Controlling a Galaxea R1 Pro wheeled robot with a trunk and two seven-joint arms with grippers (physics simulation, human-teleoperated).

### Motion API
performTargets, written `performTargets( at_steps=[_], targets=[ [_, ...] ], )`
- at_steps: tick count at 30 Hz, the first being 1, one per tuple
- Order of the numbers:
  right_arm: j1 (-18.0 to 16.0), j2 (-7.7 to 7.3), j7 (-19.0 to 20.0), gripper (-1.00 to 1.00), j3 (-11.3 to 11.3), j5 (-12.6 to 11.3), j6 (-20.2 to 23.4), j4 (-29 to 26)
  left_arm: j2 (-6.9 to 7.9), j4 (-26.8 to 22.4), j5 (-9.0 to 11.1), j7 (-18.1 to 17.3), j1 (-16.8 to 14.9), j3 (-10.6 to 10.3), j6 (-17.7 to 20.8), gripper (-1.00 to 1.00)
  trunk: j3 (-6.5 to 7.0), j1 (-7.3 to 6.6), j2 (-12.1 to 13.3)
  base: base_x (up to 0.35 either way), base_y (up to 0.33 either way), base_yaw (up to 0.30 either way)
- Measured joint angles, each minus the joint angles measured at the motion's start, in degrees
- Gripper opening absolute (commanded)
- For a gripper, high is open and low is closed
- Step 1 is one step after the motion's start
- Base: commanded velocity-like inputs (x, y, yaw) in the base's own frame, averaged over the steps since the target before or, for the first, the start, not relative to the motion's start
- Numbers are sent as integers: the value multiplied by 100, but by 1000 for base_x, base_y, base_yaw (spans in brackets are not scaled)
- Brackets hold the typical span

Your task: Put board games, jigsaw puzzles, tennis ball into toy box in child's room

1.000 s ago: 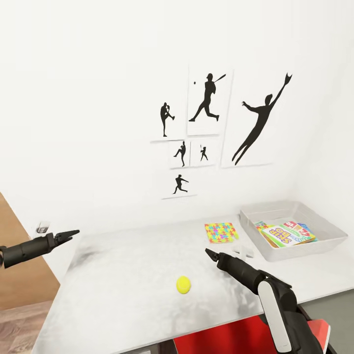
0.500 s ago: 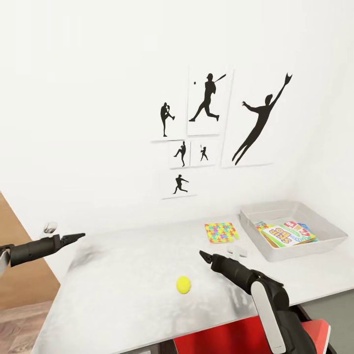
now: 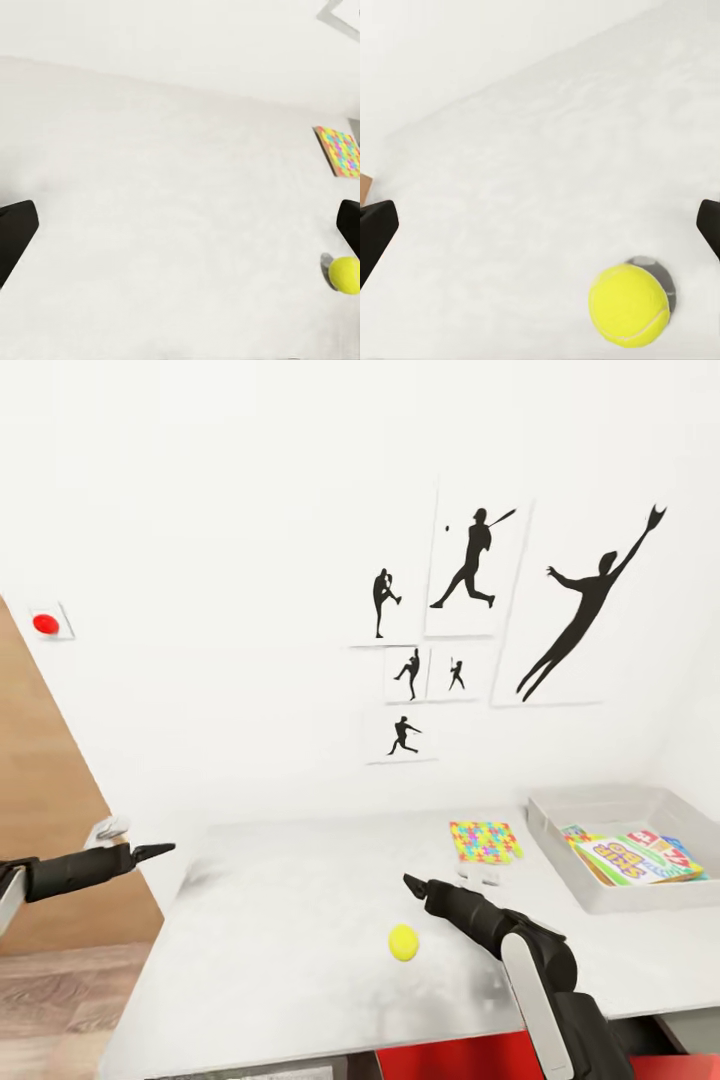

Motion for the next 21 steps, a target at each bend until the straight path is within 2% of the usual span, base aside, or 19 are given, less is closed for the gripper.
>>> performTargets(
  at_steps=[7,14,17,19,21],
  targets=[
    [0,5,-81,100,13,4,-5,5,9,-1,-19,92,0,-110,-49,100,0,1,0,-98,0,283],
    [-10,27,-511,100,14,38,29,0,-1,-134,-12,43,-1,-152,-174,100,0,0,0,-24,0,70],
    [-108,176,-952,100,41,60,129,12,-1,-448,-4,-3,2,-187,-172,100,0,0,0,-3,0,8],
    [-627,359,-1743,100,64,40,654,71,19,-600,3,-189,11,-211,-164,100,1,0,1,-1,0,2],
    [-1028,461,-2230,100,73,19,1136,218,33,-637,4,-433,14,-217,-163,100,1,0,1,0,0,1]
  ],
)
